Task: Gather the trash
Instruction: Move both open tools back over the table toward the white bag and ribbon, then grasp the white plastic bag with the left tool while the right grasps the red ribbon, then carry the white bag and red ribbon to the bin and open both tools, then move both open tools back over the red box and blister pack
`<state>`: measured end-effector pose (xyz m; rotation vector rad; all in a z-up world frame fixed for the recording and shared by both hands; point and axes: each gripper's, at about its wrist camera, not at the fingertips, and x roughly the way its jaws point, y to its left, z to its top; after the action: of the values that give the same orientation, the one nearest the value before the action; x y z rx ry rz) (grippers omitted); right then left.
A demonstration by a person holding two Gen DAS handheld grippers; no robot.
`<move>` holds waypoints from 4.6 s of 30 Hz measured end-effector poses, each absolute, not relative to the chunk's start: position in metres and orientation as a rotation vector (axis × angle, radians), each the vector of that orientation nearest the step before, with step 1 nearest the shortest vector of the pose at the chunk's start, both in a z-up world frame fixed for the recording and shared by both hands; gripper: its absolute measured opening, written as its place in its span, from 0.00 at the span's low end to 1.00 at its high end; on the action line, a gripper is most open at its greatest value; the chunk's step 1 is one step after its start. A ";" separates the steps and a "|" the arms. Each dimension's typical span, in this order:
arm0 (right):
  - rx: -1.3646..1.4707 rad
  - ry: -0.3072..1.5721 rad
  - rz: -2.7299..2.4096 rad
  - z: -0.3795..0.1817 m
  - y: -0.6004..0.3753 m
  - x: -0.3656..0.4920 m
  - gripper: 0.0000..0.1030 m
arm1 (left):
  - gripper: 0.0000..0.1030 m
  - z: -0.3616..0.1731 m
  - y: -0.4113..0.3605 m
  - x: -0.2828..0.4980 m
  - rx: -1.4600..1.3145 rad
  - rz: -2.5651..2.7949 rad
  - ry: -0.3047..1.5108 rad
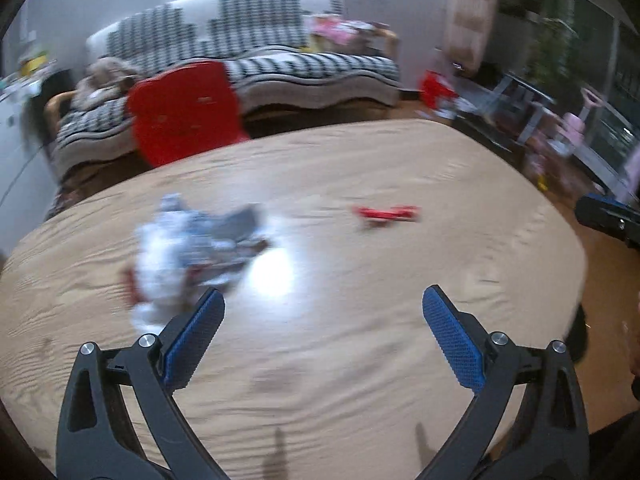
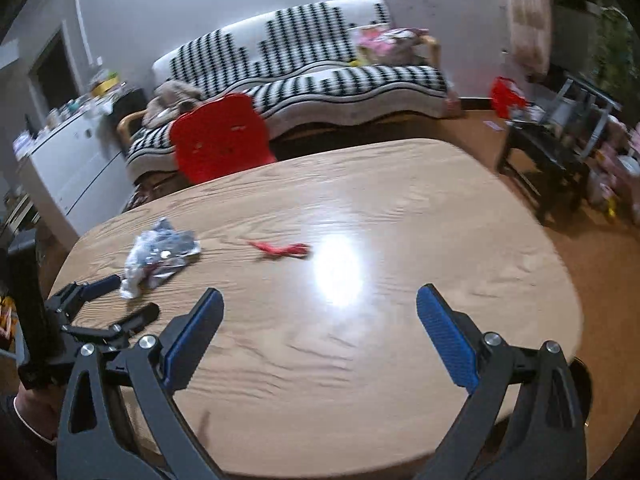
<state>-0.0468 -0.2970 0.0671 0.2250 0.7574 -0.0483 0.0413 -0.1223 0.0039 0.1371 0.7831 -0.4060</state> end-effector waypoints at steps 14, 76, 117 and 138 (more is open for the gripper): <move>0.065 0.846 -0.046 -0.003 -0.230 0.053 0.91 | 0.94 -0.038 -0.030 0.104 0.142 -0.207 0.845; 0.101 0.793 -0.091 0.038 -0.365 -0.064 0.12 | 0.23 0.008 -0.200 0.046 0.147 -0.505 0.780; 0.557 0.823 -0.608 -0.047 -0.645 -0.342 0.12 | 0.23 -0.097 -0.585 -0.154 0.365 -1.166 0.916; 0.549 0.775 -0.618 -0.038 -0.641 -0.342 0.72 | 0.75 -0.097 -0.591 -0.156 0.341 -1.168 0.891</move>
<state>-0.3422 -0.6410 -0.0378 0.5491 0.7746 -0.6176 -0.1562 -0.5908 -0.0965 0.3414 0.8906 -1.1676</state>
